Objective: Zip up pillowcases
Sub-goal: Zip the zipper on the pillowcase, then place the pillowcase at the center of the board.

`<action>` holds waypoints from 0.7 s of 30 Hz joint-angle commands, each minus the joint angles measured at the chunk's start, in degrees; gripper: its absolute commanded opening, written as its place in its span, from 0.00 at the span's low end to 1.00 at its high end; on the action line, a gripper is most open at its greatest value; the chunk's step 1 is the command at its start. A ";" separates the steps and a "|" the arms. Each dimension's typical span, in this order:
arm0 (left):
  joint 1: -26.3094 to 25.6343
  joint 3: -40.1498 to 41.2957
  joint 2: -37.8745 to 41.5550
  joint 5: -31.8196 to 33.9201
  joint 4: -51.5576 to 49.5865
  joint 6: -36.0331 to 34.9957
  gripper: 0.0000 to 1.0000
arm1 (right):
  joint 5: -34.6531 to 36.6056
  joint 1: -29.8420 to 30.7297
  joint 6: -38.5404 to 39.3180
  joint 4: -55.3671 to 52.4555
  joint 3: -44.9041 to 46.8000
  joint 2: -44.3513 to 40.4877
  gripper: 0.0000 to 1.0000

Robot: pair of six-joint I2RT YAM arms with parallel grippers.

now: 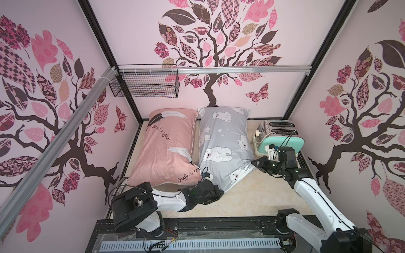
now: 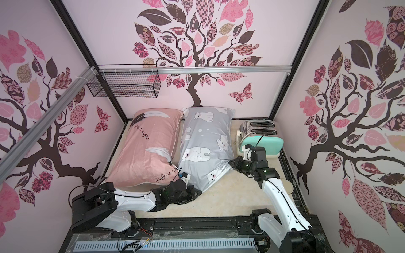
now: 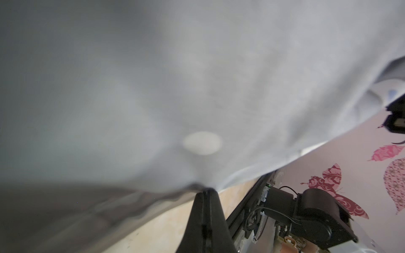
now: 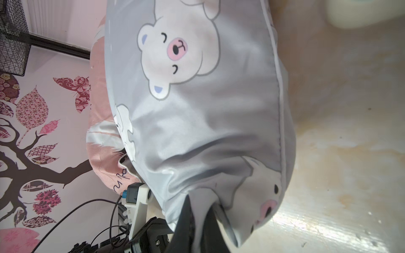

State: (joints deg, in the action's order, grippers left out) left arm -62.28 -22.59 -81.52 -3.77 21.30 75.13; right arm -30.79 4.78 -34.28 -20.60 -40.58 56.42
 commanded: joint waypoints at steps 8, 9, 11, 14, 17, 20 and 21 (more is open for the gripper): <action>3.11 8.28 19.07 5.12 -30.05 -4.16 0.00 | 4.86 -2.93 4.43 0.54 -7.64 2.73 0.00; 3.42 8.55 20.75 5.44 -31.11 -4.69 0.00 | 4.73 -2.92 4.34 0.65 -7.30 2.74 0.00; 4.30 8.23 22.95 5.69 -33.18 -5.44 0.00 | 4.69 -2.92 4.25 0.73 -6.42 2.73 0.00; 4.96 5.66 24.63 6.90 -36.55 -7.46 0.00 | 5.89 -2.91 6.51 -2.23 -6.27 3.01 0.11; 4.99 -0.82 26.71 11.20 -44.64 -11.59 0.30 | 15.05 -2.88 11.58 -8.51 -7.17 2.50 0.94; 5.44 -9.09 30.29 19.80 -55.79 -16.71 0.49 | 27.59 -2.88 15.24 -8.05 -5.53 -1.11 0.99; 6.02 -11.89 31.34 23.31 -59.32 -18.36 0.56 | 31.08 -2.88 17.07 -5.81 -4.30 -2.25 1.00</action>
State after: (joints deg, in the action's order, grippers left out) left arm -57.19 -27.64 -53.36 9.04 -26.06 63.00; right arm -13.67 2.33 -23.18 -26.50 -45.34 57.52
